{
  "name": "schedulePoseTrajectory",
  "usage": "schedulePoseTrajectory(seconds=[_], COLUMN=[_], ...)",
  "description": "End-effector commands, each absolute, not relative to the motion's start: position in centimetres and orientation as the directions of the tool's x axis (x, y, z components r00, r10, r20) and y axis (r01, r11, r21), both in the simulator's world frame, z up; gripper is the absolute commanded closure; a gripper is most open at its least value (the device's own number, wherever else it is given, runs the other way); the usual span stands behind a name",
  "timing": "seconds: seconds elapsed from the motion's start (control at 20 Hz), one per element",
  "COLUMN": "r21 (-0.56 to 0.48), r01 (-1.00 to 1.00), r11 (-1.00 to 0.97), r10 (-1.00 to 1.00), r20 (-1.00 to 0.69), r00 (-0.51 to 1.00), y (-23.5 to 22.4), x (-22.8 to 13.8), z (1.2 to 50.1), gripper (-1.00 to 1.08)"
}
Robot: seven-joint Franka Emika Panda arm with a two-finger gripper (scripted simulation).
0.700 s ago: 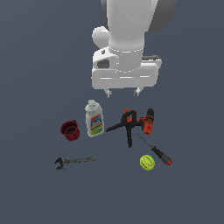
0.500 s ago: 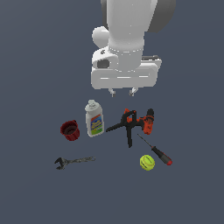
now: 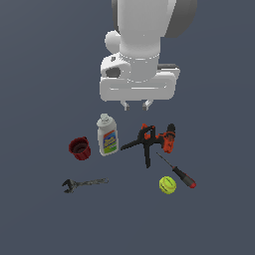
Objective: Pick up a designated object from a clutter of objects.
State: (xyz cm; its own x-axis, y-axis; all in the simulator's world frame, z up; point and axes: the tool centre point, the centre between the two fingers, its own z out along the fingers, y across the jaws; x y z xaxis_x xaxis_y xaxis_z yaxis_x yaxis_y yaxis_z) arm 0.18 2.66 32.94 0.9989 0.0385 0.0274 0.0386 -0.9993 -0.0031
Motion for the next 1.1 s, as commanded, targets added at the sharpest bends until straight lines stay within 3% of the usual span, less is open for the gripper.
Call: schedulePoseTrajectory(seconds=[0.0,0.45,1.05], r21=[0.004,0.065,0.132], r01=[0.045,0.126,0.362], r11=[-0.999,-0.990,-0.923], r10=[0.045,0.123,0.317], r20=[0.021,-0.051,-0.275], r00=[0.999,0.991,0.908], y=[2.2,-2.7,-14.2], x=[0.3,1.1,-0.3], z=[32.4,27.4,15.2], gripper=[-0.20,-0.20,-0.20])
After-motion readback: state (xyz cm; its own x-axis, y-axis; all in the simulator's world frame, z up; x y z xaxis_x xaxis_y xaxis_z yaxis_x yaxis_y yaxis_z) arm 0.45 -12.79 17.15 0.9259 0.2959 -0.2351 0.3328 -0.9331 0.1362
